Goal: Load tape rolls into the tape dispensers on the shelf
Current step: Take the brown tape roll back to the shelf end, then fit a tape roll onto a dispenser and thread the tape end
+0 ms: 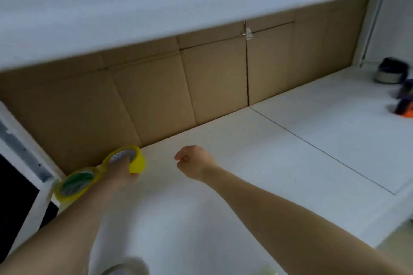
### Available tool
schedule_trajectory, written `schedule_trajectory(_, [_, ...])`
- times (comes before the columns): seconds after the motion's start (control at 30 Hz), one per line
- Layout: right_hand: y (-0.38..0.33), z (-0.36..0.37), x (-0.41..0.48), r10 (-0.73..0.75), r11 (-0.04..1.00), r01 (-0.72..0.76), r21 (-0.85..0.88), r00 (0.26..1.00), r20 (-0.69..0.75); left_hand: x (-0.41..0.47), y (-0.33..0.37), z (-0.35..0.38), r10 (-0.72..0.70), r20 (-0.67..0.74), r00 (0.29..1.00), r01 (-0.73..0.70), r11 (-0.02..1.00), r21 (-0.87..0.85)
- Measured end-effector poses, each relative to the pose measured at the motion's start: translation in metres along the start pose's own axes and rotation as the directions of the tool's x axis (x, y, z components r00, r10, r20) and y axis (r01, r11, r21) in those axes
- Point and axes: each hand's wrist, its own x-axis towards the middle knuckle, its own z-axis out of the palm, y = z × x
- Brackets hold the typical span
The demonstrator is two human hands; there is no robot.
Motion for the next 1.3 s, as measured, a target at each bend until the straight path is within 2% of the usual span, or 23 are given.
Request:
schedule_trajectory(0.07, [0.007, -0.005, -0.003, 0.017, 0.999, -0.017, -0.029, 1.0, 0.004, 0.009, -0.003, 0.005, -0.011, 0.016, 1.0, 0.011, 1.0, 0.0])
schedule_trajectory(0.13, [0.015, -0.01, -0.006, 0.02, 0.999, -0.02, -0.04, 1.0, 0.011, 0.011, 0.002, 0.007, -0.034, 0.034, 0.999, 0.037, 0.996, -0.082])
schedule_trajectory(0.2, [0.022, -0.017, -0.011, 0.024, 0.999, -0.023, -0.045, 1.0, 0.015, 0.004, 0.016, 0.002, -0.054, 0.013, 0.998, 0.055, 0.972, -0.228])
schedule_trajectory(0.23, [0.026, -0.021, -0.013, 0.027, 0.999, -0.026, -0.045, 1.0, 0.014, -0.002, 0.028, -0.004, -0.072, 0.007, 0.997, 0.07, 0.931, -0.357])
schedule_trajectory(0.3, [0.032, -0.032, -0.021, 0.025, 0.999, -0.025, -0.031, 1.0, 0.013, -0.017, 0.058, -0.023, -0.081, 0.031, 0.996, 0.082, 0.754, -0.651])
schedule_trajectory(0.33, [0.035, -0.04, -0.026, 0.02, 1.0, -0.02, -0.017, 1.0, 0.008, -0.026, 0.075, -0.034, -0.089, 0.076, 0.993, 0.115, 0.609, -0.785])
schedule_trajectory(0.4, [0.043, -0.059, -0.039, 0.013, 1.0, -0.012, 0.026, 1.0, -0.017, -0.045, 0.113, -0.053, -0.074, 0.194, 0.978, 0.208, 0.377, -0.902])
schedule_trajectory(0.47, [0.055, -0.085, -0.055, 0.011, 0.996, -0.006, 0.092, 0.999, -0.051, -0.064, 0.158, -0.066, -0.039, 0.203, 0.978, 0.206, 0.268, -0.941])
schedule_trajectory(0.67, [0.126, -0.177, -0.118, 0.017, 0.971, 0.014, 0.24, 0.992, -0.126, -0.135, 0.326, -0.072, 0.158, 0.212, 0.964, 0.186, 0.168, -0.968])
schedule_trajectory(0.9, [0.241, -0.281, -0.204, -0.004, 1.0, 0.004, -0.001, 0.925, -0.38, -0.195, 0.501, -0.062, 0.381, 0.257, 0.888, 0.27, 0.019, -0.963])
schedule_trajectory(0.97, [0.269, -0.311, -0.223, 0.018, 1.0, -0.018, 0.006, 0.893, -0.45, -0.203, 0.546, -0.061, 0.403, 0.253, 0.88, 0.257, 0.046, -0.965])
schedule_trajectory(1.1, [0.322, -0.377, -0.25, 0.108, 0.993, -0.063, 0.101, 0.828, -0.55, -0.208, 0.63, -0.059, 0.377, 0.209, 0.902, 0.133, 0.217, -0.967])
schedule_trajectory(1.2, [0.361, -0.423, -0.269, 0.224, 0.96, -0.067, 0.27, 0.764, -0.605, -0.204, 0.688, -0.05, 0.379, 0.158, 0.912, 0.03, 0.322, -0.946])
schedule_trajectory(1.3, [0.398, -0.469, -0.282, 0.355, 0.879, -0.031, 0.476, 0.71, -0.609, -0.188, 0.746, -0.033, 0.385, 0.046, 0.922, -0.172, 0.512, -0.841])
